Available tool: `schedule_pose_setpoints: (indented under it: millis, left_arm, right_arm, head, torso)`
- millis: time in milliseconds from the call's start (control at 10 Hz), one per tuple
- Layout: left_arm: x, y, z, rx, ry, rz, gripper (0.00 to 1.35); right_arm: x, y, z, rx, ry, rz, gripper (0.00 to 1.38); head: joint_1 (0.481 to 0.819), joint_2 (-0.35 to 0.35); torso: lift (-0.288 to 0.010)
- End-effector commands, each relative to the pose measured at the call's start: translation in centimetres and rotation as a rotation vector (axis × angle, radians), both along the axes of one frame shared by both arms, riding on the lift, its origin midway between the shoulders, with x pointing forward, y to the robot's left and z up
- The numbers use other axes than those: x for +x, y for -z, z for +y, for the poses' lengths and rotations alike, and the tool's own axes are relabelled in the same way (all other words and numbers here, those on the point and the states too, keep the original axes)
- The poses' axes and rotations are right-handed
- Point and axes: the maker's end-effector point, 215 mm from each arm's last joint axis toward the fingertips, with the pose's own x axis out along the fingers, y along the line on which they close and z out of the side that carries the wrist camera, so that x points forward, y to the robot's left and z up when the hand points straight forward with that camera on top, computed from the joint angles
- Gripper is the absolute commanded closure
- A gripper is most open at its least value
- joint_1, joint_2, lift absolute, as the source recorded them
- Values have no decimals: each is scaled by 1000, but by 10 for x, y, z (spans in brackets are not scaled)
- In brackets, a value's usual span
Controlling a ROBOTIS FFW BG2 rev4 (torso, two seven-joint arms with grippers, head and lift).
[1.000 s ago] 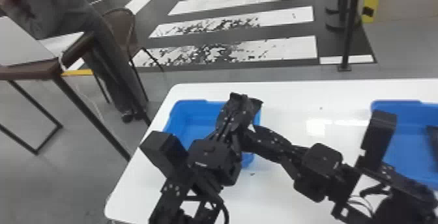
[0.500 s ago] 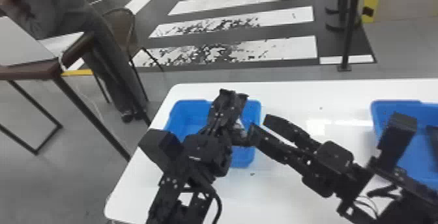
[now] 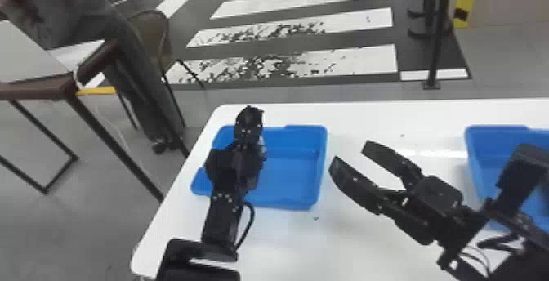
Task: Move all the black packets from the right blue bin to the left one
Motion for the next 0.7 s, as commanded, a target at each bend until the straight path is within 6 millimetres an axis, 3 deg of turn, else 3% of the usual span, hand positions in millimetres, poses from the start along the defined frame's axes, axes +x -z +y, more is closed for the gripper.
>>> schedule_pose_setpoints:
  millis: [0, 200, 300, 400, 600]
  left_arm:
    - [6, 15, 20, 34, -38, 2, 1026]
    - [1, 24, 17, -48, -20, 6, 85]
    - [2, 27, 8, -65, 10, 18, 32]
    - [-2, 17, -11, -114, 74, -25, 136]
    - [-33, -33, -52, -245, 192, -164, 174]
  right_arm:
    - [6, 0, -6, 1, 16, -2, 173]
    - [14, 10, -18, -28, 37, 19, 174]
    - [25, 19, -31, -37, 64, 37, 176]
    - [32, 16, -42, -57, 89, 17, 176]
    - [60, 19, -89, -156, 195, -17, 176]
  head:
    - [695, 350]
    - [695, 350]
    - [695, 350]
    - [695, 350]
    - [695, 328]
  torso:
    - [-140]
    - [-140]
    - [-140]
    - [-140]
    - [-140]
